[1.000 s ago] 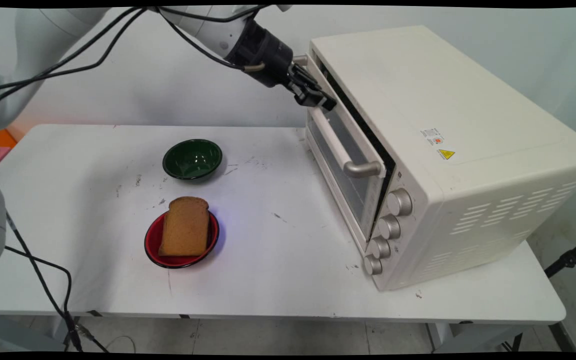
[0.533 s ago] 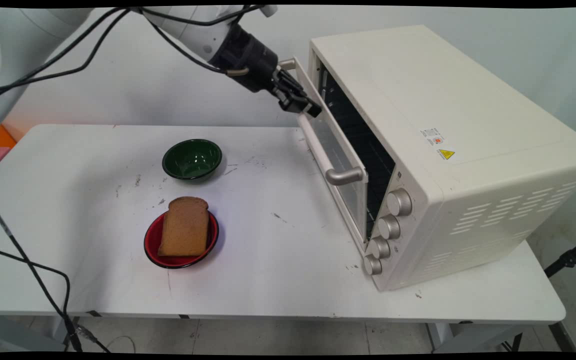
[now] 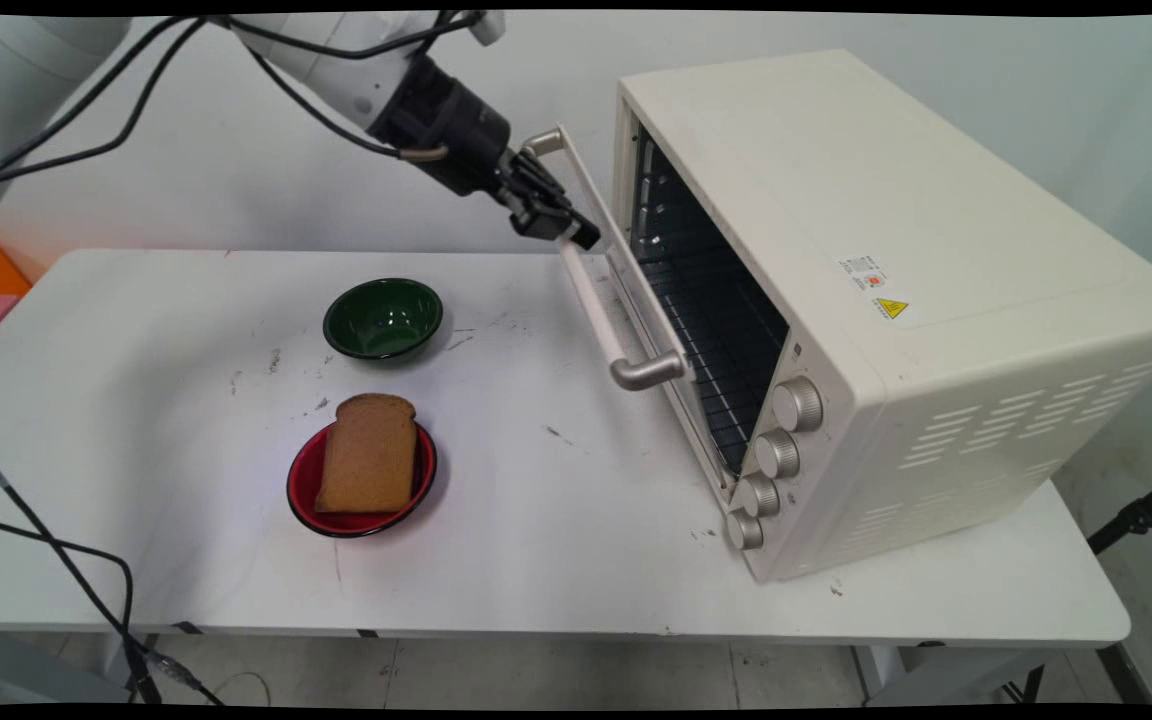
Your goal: Open the oven
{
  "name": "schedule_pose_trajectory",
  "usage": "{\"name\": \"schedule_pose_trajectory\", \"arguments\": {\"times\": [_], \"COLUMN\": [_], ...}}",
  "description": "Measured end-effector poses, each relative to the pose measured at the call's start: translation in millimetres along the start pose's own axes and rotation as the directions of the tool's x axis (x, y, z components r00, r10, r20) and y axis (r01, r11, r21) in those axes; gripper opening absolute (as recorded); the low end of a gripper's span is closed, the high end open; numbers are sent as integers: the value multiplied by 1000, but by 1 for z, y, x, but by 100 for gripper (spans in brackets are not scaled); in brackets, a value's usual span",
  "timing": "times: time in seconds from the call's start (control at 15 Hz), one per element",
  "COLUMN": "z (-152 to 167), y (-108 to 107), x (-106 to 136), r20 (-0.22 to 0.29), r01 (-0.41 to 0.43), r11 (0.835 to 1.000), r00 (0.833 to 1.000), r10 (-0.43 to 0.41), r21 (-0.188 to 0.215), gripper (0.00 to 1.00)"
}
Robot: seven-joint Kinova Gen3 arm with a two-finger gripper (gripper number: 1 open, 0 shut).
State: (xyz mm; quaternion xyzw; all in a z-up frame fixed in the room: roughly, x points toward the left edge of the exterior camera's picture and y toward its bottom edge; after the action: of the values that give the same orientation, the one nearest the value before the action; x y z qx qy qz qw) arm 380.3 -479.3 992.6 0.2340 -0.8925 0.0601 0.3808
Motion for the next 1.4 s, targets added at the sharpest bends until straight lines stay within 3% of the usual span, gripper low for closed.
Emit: {"name": "schedule_pose_trajectory", "arguments": {"times": [0.67,1.4], "z": [-16,-9], "y": [9,13], "x": [-40,-101], "r20": [46,44], "r01": [8,32], "r11": [1000,998], "r00": [999,998], "r10": [-8,-34], "r21": [1,55], "gripper": [0,0]}}
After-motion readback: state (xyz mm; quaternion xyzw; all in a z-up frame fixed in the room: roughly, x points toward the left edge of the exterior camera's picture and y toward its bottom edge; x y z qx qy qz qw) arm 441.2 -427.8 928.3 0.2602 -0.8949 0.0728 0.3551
